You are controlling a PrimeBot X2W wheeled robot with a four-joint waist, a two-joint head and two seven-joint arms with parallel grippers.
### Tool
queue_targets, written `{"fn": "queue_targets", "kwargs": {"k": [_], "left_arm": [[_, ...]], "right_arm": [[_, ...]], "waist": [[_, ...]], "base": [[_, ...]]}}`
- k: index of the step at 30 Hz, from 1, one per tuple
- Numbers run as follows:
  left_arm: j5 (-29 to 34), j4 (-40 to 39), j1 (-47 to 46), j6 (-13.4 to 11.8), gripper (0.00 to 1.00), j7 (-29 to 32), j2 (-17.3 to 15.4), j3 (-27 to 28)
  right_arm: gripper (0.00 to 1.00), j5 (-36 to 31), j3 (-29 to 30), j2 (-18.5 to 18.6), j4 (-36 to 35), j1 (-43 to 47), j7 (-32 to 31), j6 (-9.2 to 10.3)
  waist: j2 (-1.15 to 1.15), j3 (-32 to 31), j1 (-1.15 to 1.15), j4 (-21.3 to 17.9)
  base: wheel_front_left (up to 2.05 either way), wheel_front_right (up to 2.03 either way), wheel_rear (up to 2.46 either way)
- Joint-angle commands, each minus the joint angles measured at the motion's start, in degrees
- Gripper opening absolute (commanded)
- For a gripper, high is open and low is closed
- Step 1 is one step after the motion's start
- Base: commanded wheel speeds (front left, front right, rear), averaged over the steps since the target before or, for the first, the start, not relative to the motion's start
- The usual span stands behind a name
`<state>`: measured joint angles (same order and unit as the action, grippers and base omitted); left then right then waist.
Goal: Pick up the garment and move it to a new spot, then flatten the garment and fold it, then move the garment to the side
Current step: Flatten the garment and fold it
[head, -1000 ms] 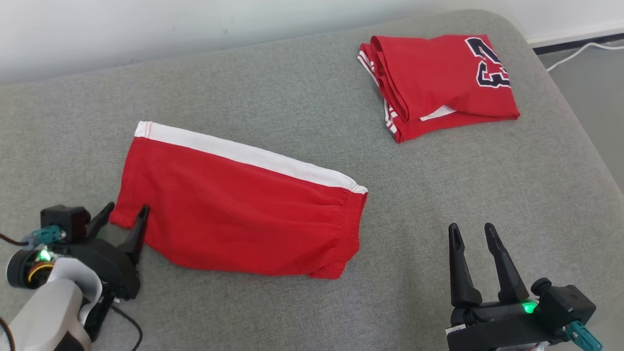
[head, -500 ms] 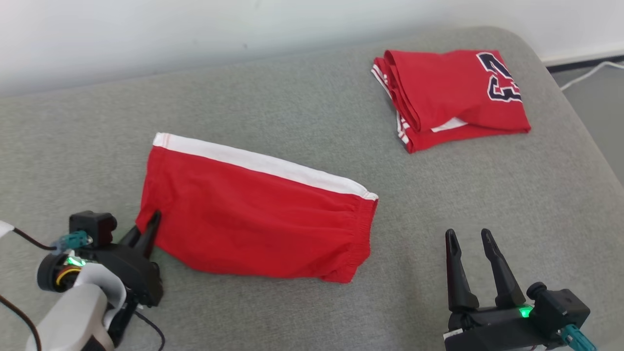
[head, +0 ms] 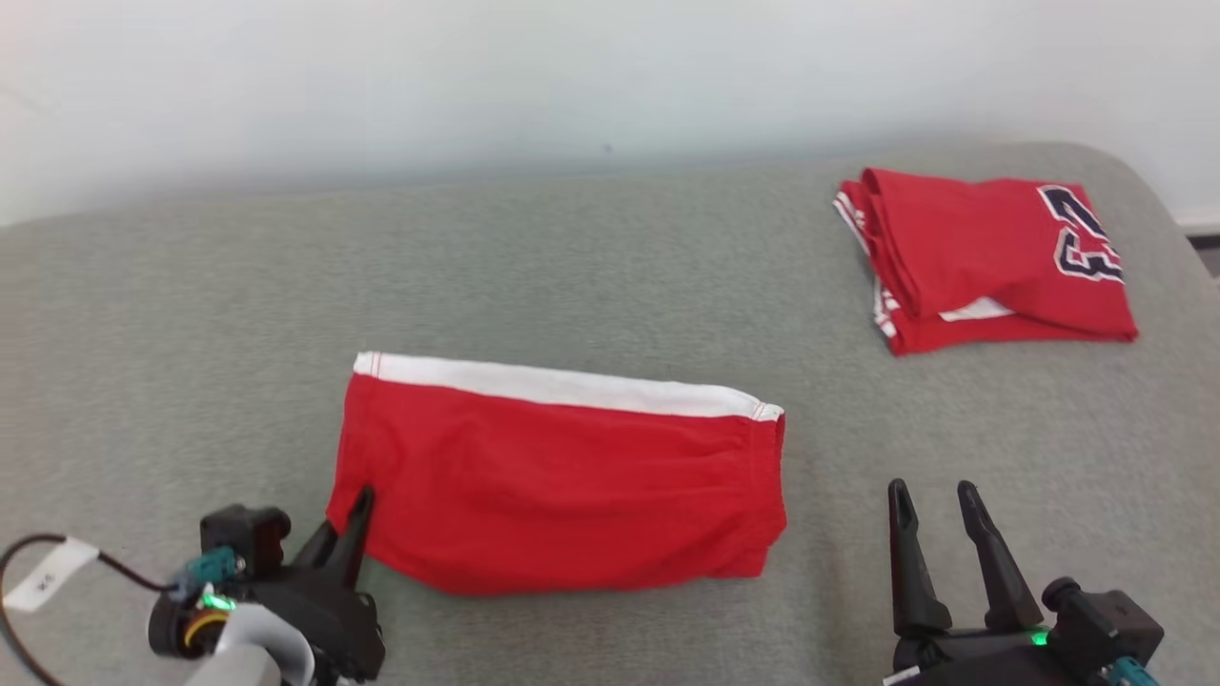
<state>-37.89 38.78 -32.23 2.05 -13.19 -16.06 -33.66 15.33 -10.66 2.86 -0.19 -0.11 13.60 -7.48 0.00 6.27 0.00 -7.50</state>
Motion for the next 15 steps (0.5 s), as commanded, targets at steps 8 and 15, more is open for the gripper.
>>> {"fn": "queue_targets", "kwargs": {"k": [8,15], "left_arm": [[-1.64,-8.75,8.32,-4.33,0.0,-0.81,-0.64,0.95],[-0.7,-13.27,11.12,-6.83,1.0,-1.54,-1.33,2.85]], "right_arm": [[1.0,-0.57,0.54,0.01,-0.05,1.75,-0.93,-0.03],[1.0,-0.97,0.59,0.01,-0.02,1.65,-1.92,-0.03]], "waist": [[0.0,-2.15,0.0,4.05],[0.0,-1.96,0.0,4.28]], "base": [[0.0,0.0,0.0],[0.0,0.0,0.0]]}}
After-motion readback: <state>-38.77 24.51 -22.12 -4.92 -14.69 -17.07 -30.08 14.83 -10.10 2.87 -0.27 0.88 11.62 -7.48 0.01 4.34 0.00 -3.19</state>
